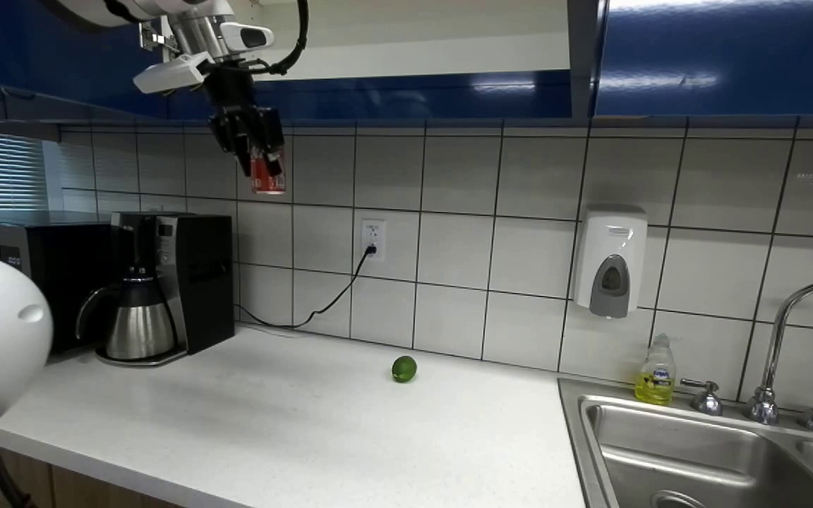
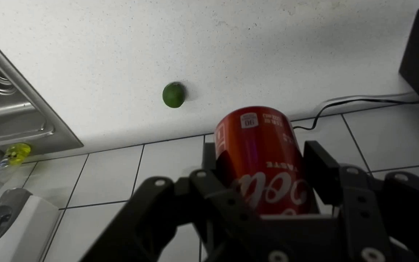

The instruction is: Put the red can inside the cabinet

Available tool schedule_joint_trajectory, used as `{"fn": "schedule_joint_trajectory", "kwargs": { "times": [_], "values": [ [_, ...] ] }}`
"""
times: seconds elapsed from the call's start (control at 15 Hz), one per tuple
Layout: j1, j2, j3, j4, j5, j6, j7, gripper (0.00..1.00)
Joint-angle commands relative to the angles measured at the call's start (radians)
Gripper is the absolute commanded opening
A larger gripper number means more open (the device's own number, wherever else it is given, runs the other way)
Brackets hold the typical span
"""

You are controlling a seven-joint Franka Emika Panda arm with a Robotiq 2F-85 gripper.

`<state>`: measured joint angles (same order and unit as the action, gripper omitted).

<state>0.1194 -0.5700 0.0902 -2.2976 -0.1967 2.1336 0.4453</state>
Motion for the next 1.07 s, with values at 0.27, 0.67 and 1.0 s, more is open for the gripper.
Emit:
{"fn": "schedule_joint_trajectory", "kwargs": {
  "times": [0.27,0.67,1.0],
  "values": [
    [-0.066,-0.009,0.044,0.159,0.023,-0.135,-0.048,0.37],
    [-0.083,0.03,0.049,0.335,0.016,-0.223,-0.059,0.37],
    [-0.095,0.083,0.057,0.494,0.012,-0.289,-0.054,0.37]
  ]
}}
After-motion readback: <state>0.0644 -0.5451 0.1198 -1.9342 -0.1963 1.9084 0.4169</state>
